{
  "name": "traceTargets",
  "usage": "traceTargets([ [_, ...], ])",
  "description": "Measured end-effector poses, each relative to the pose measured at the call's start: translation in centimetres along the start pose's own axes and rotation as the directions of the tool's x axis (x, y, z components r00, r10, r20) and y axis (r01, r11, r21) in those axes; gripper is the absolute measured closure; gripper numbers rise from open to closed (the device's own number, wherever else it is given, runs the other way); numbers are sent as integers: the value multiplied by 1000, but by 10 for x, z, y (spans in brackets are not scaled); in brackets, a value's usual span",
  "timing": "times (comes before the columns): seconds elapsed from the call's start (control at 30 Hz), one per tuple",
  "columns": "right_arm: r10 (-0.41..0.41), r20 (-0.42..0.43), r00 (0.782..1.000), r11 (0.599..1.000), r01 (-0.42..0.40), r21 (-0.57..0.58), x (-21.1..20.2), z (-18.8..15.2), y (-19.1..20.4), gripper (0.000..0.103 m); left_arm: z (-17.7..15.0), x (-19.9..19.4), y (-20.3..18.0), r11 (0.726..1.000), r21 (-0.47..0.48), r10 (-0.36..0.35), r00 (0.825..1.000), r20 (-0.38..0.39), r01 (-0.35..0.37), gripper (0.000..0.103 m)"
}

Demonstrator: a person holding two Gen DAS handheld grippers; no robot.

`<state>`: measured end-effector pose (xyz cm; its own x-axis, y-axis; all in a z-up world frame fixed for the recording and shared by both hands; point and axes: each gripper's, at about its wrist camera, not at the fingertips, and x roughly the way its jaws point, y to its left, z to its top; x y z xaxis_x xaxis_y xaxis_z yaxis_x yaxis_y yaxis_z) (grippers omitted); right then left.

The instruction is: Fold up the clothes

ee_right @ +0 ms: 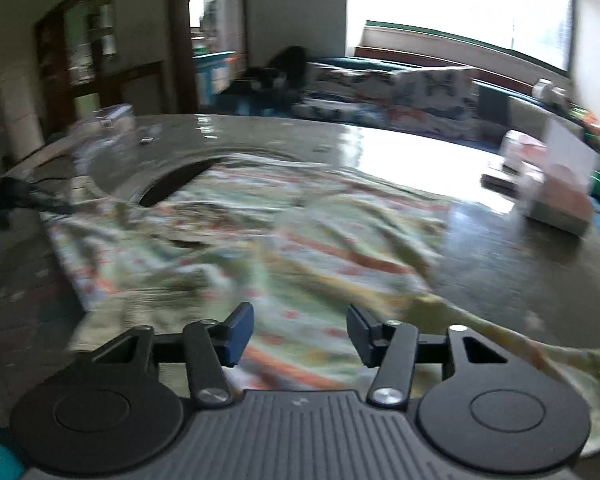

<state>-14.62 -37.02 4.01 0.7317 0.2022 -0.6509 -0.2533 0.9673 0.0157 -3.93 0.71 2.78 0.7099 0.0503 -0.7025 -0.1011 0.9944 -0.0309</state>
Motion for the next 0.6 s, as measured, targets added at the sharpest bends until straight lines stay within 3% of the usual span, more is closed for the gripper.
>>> traceTargets([
  [0.13, 100, -20, 995, 992, -101, -73, 5, 4, 31, 65, -4, -20, -18, 995, 43, -91, 996, 20, 90, 82],
  [0.23, 147, -45, 988, 981, -152, -117, 10, 3, 49, 67, -9, -37, -37, 979, 102, -179, 983, 33, 175, 74],
  [0.33, 179, -62, 982, 973, -186, -139, 15, 3, 61, 70, -14, -50, -56, 956, 148, -258, 966, 24, 251, 73],
  [0.47, 209, -85, 974, 962, -220, -160, 23, 2, 74, 75, -28, -70, -85, 900, 236, -377, 926, -1, 367, 70],
  [0.6, 191, -110, 975, 963, -208, -172, 31, -4, 81, 93, -44, -90, -112, 819, 336, -481, 876, -44, 466, 70],
])
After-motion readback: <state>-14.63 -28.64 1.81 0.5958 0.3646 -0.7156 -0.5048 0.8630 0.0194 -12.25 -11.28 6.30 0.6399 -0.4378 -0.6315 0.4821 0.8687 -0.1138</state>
